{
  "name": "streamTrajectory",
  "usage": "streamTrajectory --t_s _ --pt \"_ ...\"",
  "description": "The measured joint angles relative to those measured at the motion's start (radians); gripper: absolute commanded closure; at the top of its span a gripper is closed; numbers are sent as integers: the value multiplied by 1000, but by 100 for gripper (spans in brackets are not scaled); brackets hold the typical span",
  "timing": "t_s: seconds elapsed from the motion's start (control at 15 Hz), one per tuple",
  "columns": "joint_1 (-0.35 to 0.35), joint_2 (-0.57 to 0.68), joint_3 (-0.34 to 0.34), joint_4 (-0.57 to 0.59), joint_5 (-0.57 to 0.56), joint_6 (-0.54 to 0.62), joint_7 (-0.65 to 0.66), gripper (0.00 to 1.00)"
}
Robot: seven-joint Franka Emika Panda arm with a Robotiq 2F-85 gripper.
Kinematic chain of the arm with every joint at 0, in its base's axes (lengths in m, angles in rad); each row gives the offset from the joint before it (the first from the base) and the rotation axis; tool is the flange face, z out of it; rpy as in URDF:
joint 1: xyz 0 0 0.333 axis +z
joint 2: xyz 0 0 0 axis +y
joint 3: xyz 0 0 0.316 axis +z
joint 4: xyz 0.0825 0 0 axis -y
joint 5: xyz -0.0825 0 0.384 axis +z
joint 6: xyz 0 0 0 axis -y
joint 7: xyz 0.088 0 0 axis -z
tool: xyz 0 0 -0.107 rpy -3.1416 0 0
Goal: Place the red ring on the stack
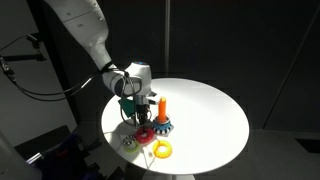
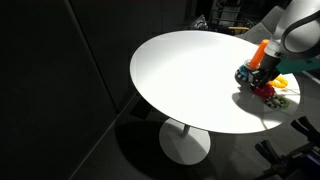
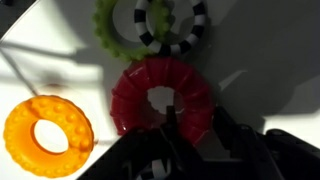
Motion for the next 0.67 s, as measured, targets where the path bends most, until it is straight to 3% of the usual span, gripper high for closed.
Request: streamTrajectory --t_s 0.07,0.67 --pt "0 0 -1 0 0 0 0 93" --pt "0 -16 -1 1 0 0 0 90"
